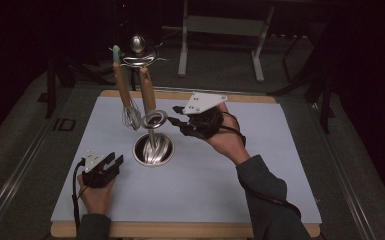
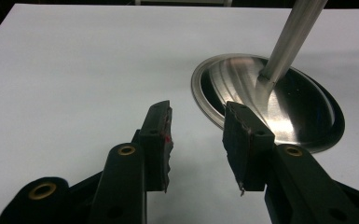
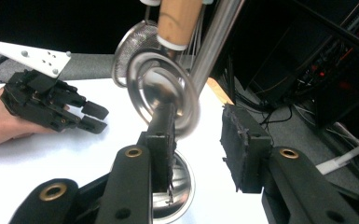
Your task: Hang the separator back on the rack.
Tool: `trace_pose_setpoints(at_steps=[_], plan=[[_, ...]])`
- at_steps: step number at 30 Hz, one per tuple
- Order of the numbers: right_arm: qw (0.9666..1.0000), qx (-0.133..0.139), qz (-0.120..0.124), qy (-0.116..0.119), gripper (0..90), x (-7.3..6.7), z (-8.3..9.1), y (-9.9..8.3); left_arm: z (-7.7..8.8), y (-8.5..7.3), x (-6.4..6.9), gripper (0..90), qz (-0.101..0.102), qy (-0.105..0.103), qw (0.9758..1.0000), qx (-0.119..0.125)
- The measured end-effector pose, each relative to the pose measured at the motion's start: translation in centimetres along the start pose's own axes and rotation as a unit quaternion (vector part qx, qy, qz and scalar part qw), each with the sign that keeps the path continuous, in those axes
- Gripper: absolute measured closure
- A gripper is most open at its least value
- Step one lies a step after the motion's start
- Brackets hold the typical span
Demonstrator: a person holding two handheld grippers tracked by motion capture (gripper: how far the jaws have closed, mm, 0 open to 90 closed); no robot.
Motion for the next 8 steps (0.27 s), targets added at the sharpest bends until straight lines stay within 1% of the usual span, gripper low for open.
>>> trace_pose_setpoints(at_steps=[3, 8], plan=[[1.0, -0.006, -0.001, -0.002, 64.3, 0.3, 0.1, -0.4, 0.0, 0.0, 0.0, 62.5, 0.0, 0.0, 1.0, 0.0], [0.9998, -0.016, -0.01, -0.003, 63.7, 0.8, 0.3, -1.4, 0.0, 0.0, 0.0, 62.5, 0.0, 0.0, 1.0, -0.002]])
Point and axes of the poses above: each handheld gripper's, and its own axes: z roughly backward along the jaws, y roughly out of its top, x roughly to its right, the point moved 4 cm from there along -z, roughly forward along the jaws, and after that the axes turned 14 degrees about -z, right-handed, at the moved point
